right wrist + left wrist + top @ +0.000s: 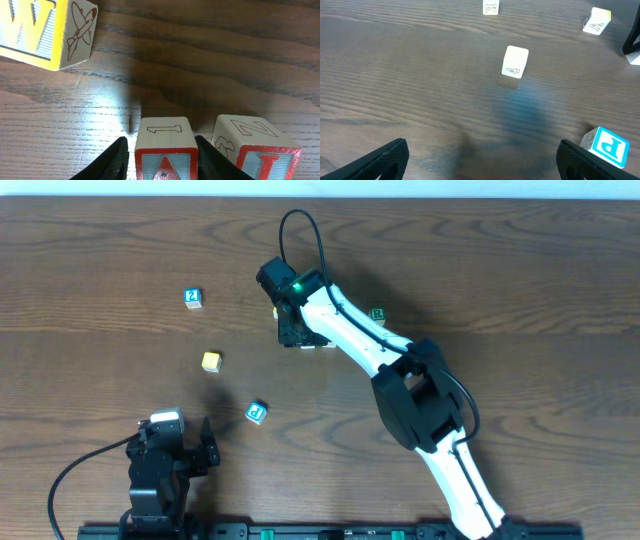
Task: Spell out Ai2
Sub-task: 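Lower the red A block left of the I block and release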
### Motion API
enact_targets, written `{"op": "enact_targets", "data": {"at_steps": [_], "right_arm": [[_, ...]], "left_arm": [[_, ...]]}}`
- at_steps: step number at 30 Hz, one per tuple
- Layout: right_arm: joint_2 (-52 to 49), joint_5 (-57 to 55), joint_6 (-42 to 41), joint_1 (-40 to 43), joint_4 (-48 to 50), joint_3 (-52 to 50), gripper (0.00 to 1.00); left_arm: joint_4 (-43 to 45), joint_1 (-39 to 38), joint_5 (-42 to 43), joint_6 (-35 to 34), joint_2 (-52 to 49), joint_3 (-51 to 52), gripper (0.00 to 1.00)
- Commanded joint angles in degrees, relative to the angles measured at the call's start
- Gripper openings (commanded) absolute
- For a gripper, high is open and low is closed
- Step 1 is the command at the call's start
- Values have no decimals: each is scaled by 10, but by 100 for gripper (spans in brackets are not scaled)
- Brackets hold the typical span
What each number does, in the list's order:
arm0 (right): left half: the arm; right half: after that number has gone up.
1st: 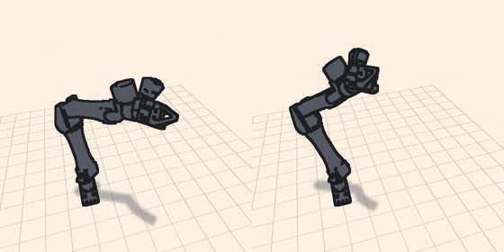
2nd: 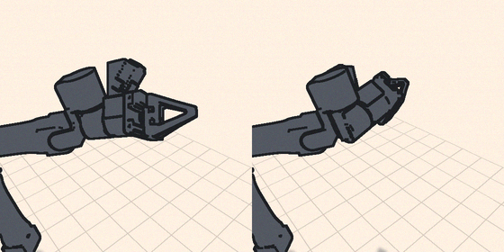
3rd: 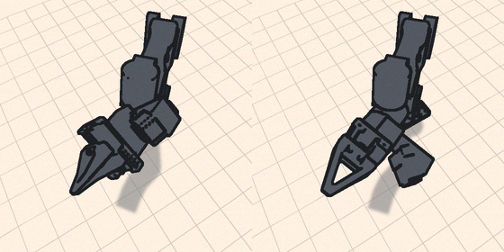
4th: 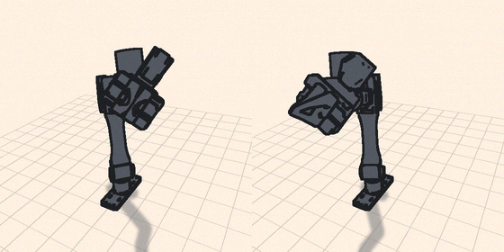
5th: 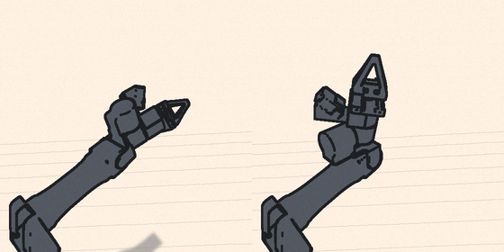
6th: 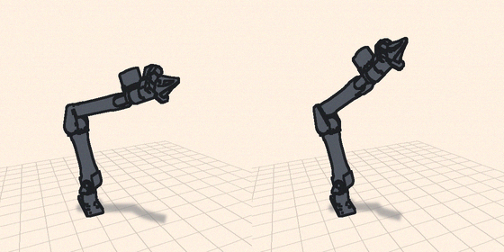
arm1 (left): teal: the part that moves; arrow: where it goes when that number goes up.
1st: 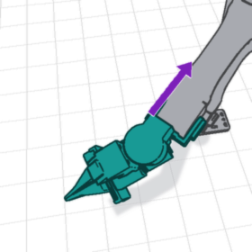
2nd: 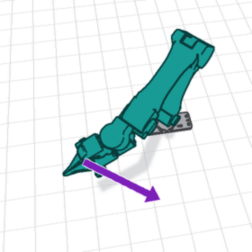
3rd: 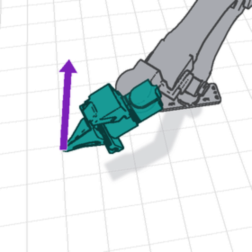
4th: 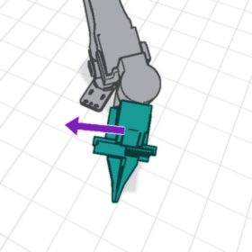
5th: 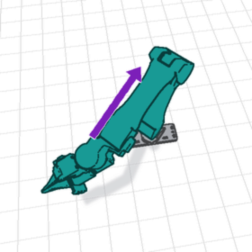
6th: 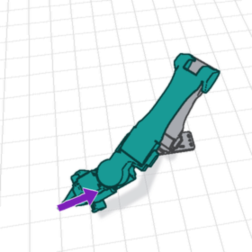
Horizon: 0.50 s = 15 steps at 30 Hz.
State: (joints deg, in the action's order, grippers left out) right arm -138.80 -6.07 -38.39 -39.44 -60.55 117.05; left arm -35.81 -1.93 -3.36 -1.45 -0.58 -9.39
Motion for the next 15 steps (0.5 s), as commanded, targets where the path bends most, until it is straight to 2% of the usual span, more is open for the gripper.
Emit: {"op": "enact_targets", "data": {"at_steps": [1, 8, 12, 15], "right_arm": [[-5, -7, -5, 4, 0, 10, 42], [-5, -34, 4, 4, 28, 10, 54], [-5, -46, 12, 4, 56, 10, 55], [-5, -60, 16, 5, 73, 10, 60]], "left_arm": [[0, 1, 0, 2, 3, 5, 95], [0, 1, 0, 2, 3, 5, 95], [0, 1, 0, 2, 3, 5, 95], [0, 1, 0, 2, 3, 5, 95]]}}
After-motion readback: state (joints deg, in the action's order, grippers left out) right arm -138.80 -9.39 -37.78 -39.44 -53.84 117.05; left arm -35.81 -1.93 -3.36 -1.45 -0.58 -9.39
